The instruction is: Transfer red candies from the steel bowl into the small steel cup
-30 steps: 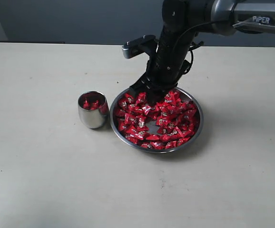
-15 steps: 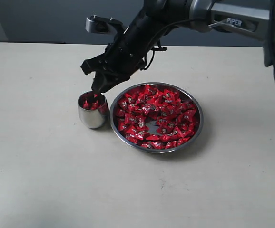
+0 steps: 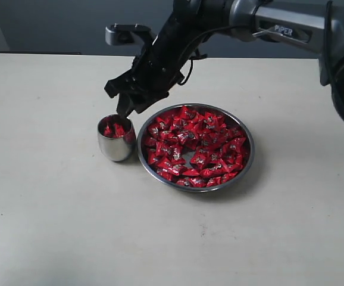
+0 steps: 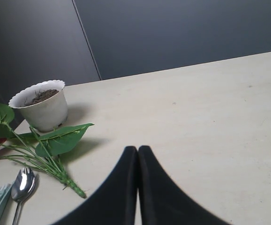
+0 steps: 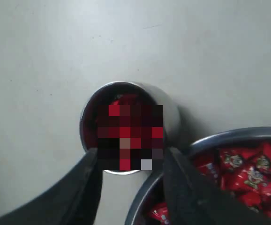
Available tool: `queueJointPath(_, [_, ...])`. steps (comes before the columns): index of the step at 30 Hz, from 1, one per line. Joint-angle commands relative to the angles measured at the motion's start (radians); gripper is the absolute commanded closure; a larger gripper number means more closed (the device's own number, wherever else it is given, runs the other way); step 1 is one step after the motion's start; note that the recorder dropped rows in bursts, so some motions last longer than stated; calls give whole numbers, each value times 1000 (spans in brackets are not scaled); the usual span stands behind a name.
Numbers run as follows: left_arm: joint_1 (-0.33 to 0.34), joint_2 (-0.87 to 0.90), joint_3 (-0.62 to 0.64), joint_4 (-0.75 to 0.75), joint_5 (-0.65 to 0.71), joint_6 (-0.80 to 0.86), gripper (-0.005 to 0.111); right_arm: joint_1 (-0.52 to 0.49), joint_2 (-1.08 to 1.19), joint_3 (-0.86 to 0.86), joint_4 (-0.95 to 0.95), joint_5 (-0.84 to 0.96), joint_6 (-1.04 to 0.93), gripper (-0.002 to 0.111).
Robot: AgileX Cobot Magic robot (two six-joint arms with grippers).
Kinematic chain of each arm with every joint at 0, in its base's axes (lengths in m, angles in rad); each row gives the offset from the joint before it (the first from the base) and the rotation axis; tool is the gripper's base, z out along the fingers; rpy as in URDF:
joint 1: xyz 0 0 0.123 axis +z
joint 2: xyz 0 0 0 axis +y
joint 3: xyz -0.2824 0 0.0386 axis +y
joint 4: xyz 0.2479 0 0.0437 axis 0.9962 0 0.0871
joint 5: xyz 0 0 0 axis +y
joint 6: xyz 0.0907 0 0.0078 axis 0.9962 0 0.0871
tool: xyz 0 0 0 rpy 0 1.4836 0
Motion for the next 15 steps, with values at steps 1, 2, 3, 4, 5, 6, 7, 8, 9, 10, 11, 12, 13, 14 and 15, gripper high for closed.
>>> queueJointPath(1, [-3,-4,1,4,-13,-4,106,-57,-51,-9,-28,46,3,67])
queueJointPath(2, [-3,-4,1,4,-13,-4,106,-71,-51,-9,-36,63,3,67])
queueJointPath(3, [-3,-4,1,4,-13,-4,106,-85,-51,-9,-50,86,14,67])
queueJointPath(4, [-3,-4,1,4,-13,-4,106,-96,-51,-7,-77,104,30,67])
queueJointPath(5, [-3,-4,1,4,-13,-4,106,-103,-51,0,-102,117,43,67])
queueJointPath(6, [-3,-4,1,4,-13,-4,106,-110,-51,10,-137,125,59,67])
queueJointPath(7, [-3,-4,1,4,-13,-4,106,-112,-51,23,-174,130,68,67])
queueJointPath(8, [-3,-4,1,4,-13,-4,106,-112,-51,35,-199,133,68,67])
queueJointPath(9, [-3,-4,1,4,-13,-4,106,-112,-51,52,-226,133,72,67])
queueJointPath(10, [-3,-4,1,4,-13,-4,106,-112,-51,71,-246,130,74,67])
queueJointPath(11, [-3,-4,1,4,-13,-4,106,-112,-51,89,-253,121,76,67])
queueJointPath(12, [-3,-4,1,4,-13,-4,106,-112,-51,112,-257,107,76,66])
queueJointPath(13, [-3,-4,1,4,-13,-4,106,-112,-51,135,-268,88,76,64])
queueJointPath(14, [-3,-4,1,4,-13,-4,106,-112,-51,152,-278,69,76,63])
queueJointPath(15, [-3,-4,1,4,-13,-4,106,-112,-51,171,-292,51,76,59])
